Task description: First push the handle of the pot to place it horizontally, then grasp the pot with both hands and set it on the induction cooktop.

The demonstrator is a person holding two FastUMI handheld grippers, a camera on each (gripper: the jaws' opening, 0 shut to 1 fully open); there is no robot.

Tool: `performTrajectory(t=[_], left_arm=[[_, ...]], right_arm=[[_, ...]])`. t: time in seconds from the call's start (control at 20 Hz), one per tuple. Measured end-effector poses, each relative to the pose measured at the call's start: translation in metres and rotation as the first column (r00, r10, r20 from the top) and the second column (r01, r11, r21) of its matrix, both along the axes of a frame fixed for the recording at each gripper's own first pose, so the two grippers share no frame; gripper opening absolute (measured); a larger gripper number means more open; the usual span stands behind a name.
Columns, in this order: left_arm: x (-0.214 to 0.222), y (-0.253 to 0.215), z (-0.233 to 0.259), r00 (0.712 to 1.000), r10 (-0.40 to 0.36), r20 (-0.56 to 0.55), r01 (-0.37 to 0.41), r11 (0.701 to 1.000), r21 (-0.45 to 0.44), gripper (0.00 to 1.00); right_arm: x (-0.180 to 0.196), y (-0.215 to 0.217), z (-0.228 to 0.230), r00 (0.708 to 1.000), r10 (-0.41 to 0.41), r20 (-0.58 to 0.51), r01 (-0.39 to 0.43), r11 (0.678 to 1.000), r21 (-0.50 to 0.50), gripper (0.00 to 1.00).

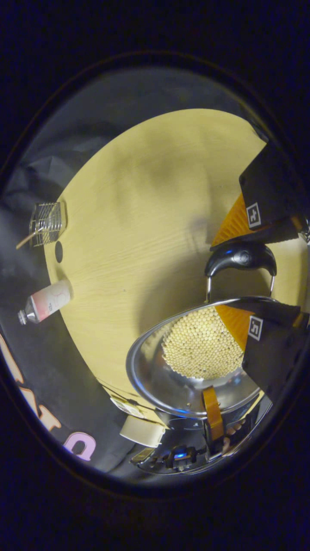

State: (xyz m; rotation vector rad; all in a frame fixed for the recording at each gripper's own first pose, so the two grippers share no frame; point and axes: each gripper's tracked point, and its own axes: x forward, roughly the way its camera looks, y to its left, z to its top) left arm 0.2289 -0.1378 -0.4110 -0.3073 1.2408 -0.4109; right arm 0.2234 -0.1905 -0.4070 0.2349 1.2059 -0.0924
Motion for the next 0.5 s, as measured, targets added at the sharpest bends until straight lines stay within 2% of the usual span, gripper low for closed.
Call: performTrajectory(t=[0.05, 0.1, 0.15, 0.5], left_arm=[[-0.003, 0.003, 0.001, 1.0, 0.002, -0.007, -0.002, 1.0, 0.0, 0.56], [-0.003, 0.002, 0.001, 1.0, 0.008, -0.005, -0.008, 1.0, -0.002, 0.56], [-0.001, 0.002, 0.002, 1.0, 0.018, 0.004, -0.018, 1.0, -0.009, 0.56], [0.003, 0.005, 0.01, 0.996, 0.038, 0.078, -0.039, 0.999, 0.007, 0.55]], right_arm=[[0.0, 0.0, -0.001, 1.0, 0.006, -0.001, -0.006, 1.0, -0.009, 0.53], [0.001, 0.0, 0.0, 1.0, 0.007, 0.0, -0.007, 1.0, -0.011, 0.59], [0.001, 0.001, 0.001, 1.0, 0.008, 0.0, -0.008, 1.0, -0.008, 0.53], [0.004, -0.002, 0.003, 0.999, 0.028, 0.04, -0.03, 0.999, 0.03, 0.53]])
